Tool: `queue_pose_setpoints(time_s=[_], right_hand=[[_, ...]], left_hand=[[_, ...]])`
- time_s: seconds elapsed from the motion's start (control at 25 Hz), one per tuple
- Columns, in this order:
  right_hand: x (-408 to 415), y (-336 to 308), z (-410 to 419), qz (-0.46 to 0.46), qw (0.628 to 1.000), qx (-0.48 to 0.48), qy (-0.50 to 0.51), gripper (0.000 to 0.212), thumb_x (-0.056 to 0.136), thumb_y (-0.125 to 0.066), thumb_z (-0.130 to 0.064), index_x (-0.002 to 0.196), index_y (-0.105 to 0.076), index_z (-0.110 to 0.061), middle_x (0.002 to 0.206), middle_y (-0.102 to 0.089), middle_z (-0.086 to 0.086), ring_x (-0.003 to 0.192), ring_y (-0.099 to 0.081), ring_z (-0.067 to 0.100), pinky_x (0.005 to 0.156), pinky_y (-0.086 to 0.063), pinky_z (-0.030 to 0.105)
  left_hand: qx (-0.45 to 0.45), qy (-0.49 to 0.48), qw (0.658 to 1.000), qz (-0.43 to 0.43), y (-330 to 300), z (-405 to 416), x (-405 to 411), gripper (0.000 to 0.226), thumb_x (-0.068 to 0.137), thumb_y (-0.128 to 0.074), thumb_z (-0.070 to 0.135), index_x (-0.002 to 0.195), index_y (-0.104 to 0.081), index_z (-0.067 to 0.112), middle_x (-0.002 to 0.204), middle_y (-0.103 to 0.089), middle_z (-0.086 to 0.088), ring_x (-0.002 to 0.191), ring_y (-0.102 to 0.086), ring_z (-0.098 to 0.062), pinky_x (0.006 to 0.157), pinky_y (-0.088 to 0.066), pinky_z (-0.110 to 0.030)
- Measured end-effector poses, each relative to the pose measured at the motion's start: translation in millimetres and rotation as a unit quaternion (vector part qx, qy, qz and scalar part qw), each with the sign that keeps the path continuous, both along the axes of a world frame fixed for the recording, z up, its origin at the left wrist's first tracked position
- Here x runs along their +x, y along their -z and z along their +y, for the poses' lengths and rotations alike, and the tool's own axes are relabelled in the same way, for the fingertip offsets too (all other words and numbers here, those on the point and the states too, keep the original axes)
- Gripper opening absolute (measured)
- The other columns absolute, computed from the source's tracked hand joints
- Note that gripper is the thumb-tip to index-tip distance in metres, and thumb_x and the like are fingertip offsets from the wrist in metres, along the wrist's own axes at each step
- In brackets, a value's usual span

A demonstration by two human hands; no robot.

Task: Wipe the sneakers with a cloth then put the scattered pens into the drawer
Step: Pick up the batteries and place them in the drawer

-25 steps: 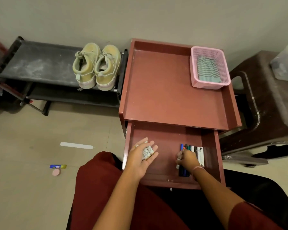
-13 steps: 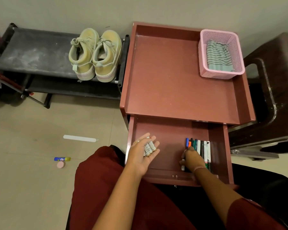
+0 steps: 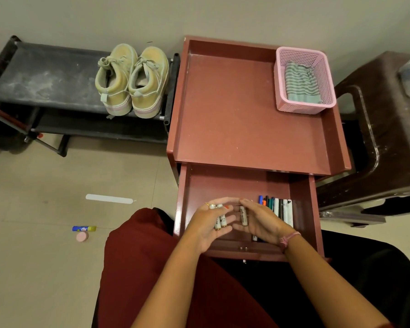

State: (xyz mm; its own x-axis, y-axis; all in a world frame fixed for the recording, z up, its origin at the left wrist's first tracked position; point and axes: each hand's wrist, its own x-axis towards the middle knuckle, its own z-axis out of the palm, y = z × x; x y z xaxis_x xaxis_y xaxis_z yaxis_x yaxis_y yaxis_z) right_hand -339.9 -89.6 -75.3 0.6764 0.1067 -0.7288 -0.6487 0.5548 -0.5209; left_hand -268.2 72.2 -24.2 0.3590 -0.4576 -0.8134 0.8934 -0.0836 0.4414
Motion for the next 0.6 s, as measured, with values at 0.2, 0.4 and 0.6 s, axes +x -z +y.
queue_pose_setpoints(time_s=[0.2, 0.4, 0.6], right_hand=[[-4.5, 44.9, -21.3, 0.1, 0.936, -0.325, -0.098, 0.027, 0.099, -0.037, -0.008, 0.12, -0.054, -0.006, 0.09, -0.057, 0.004, 0.086, -0.064, 0.018, 0.073, -0.052, 0.032], [-2.9, 65.9, -29.8, 0.113, 0.852, -0.483, -0.166, 0.018, 0.082, -0.071, -0.01, 0.089, -0.055, -0.012, 0.081, -0.061, 0.004, 0.085, -0.06, 0.025, 0.083, -0.049, 0.034], [-3.1, 71.8, -24.3, 0.144, 0.797, -0.542, -0.225, 0.022, 0.074, -0.078, -0.018, 0.072, -0.056, -0.019, 0.089, -0.068, 0.006, 0.087, -0.064, 0.023, 0.08, -0.049, 0.03]], left_hand=[[0.013, -0.063, 0.998, -0.01, 8.1, 2.5, 4.7, 0.028, 0.093, -0.059, 0.006, 0.118, -0.062, 0.018, 0.116, -0.068, -0.008, 0.1, -0.069, -0.022, 0.083, -0.056, -0.037], [0.01, -0.069, 0.998, -0.006, 10.9, 0.9, 4.7, 0.026, 0.094, -0.058, 0.006, 0.116, -0.063, 0.019, 0.116, -0.069, -0.008, 0.099, -0.07, -0.021, 0.085, -0.056, -0.037], [0.008, -0.083, 0.997, -0.003, 11.9, -0.1, 8.0, 0.026, 0.095, -0.054, 0.005, 0.117, -0.062, 0.018, 0.117, -0.068, -0.008, 0.102, -0.069, -0.023, 0.092, -0.053, -0.04]])
